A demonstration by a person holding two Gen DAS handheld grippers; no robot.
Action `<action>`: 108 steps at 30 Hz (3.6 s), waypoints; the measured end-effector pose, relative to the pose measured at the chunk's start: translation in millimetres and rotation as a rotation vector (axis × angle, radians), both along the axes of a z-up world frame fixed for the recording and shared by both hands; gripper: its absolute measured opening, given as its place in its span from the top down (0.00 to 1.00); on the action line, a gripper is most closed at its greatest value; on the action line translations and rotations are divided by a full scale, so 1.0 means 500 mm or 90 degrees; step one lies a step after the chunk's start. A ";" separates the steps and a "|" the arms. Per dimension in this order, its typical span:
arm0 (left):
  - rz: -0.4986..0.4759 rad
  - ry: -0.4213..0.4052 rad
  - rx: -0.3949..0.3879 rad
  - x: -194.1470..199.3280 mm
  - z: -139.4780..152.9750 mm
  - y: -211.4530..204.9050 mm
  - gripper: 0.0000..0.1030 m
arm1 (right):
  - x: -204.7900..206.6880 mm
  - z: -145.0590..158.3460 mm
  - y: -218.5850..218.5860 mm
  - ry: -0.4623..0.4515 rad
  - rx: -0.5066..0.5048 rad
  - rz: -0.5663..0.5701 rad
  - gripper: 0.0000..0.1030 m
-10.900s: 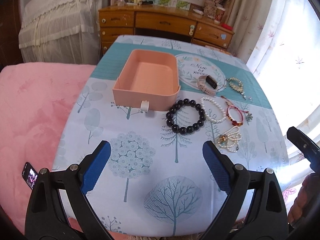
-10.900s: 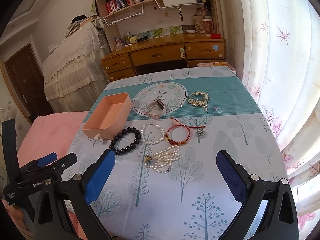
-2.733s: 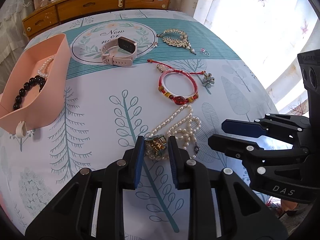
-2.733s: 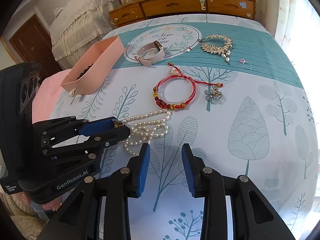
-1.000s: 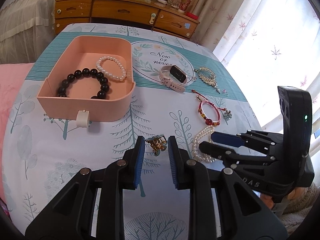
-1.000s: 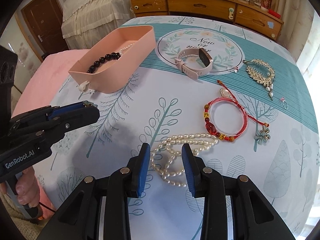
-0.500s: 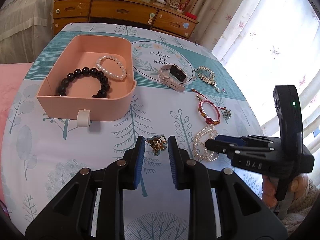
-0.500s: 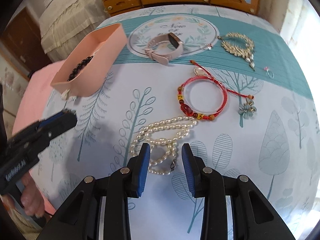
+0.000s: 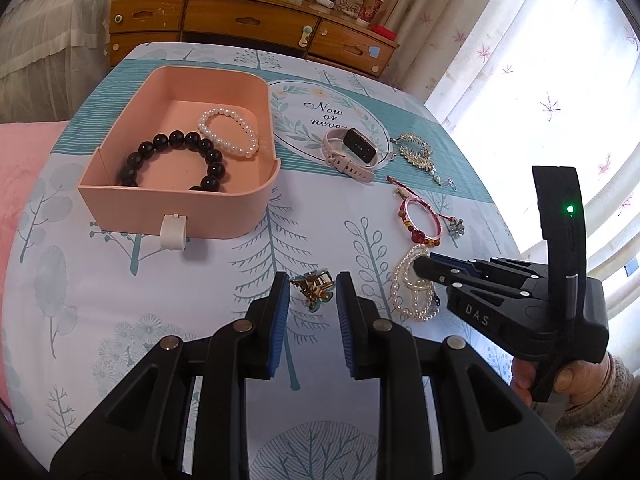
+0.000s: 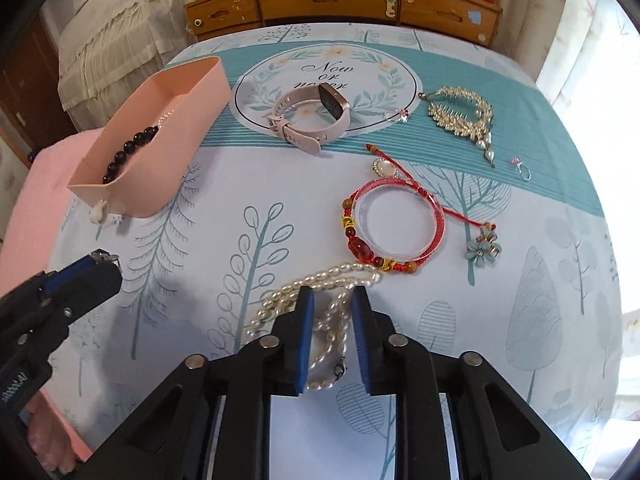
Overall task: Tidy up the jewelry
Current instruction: 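Grasp the gold charm with the left tool while the right tool grasps the pearl necklace, then lift the necklace and charm into the pink box and open both tools, then withdraw both tools from the pink box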
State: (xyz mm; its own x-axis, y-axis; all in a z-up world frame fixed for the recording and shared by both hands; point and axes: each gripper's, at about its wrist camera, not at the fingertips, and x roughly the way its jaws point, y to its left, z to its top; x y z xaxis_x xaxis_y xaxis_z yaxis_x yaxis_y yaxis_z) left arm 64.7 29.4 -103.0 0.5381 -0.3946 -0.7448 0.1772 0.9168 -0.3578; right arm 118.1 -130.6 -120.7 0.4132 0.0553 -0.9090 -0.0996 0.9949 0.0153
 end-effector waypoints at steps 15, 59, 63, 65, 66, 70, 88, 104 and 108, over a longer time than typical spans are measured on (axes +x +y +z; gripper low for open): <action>0.018 -0.040 0.036 -0.008 0.091 0.041 0.80 | -0.035 0.164 -0.012 -0.122 0.122 0.041 0.95; 0.115 0.009 0.111 0.223 0.083 0.160 0.61 | 0.433 0.284 0.410 -0.183 0.190 0.186 0.95; 0.135 -0.013 0.117 0.210 0.099 0.171 0.51 | 0.471 0.214 0.401 -0.147 0.181 0.176 0.95; 0.142 -0.014 0.112 0.206 0.103 0.179 0.51 | 0.486 0.189 0.394 -0.134 0.183 0.172 0.94; 0.146 -0.015 0.110 0.204 0.105 0.184 0.51 | 0.491 0.176 0.392 -0.129 0.184 0.172 0.94; 0.161 -0.015 0.104 0.195 0.113 0.200 0.50 | 0.490 0.160 0.369 -0.131 0.182 0.172 0.92; 0.160 -0.046 0.094 0.120 0.151 0.148 0.50 | 0.311 0.159 0.220 -0.114 0.200 0.183 0.91; 0.105 -0.091 0.054 0.029 0.191 0.042 0.36 | 0.129 0.181 0.069 -0.146 0.197 0.159 0.77; 0.088 -0.094 0.064 0.021 0.189 0.008 0.36 | 0.091 0.180 0.030 -0.150 0.197 0.152 0.77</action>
State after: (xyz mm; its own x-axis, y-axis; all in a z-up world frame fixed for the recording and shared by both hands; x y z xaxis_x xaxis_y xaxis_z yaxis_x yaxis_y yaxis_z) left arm 75.4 33.2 -8.3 0.6887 -0.2365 -0.6854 0.0906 0.9660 -0.2423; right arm 163.6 -115.7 -30.5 0.5490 0.4281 -0.7179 -0.3612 0.8961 0.2580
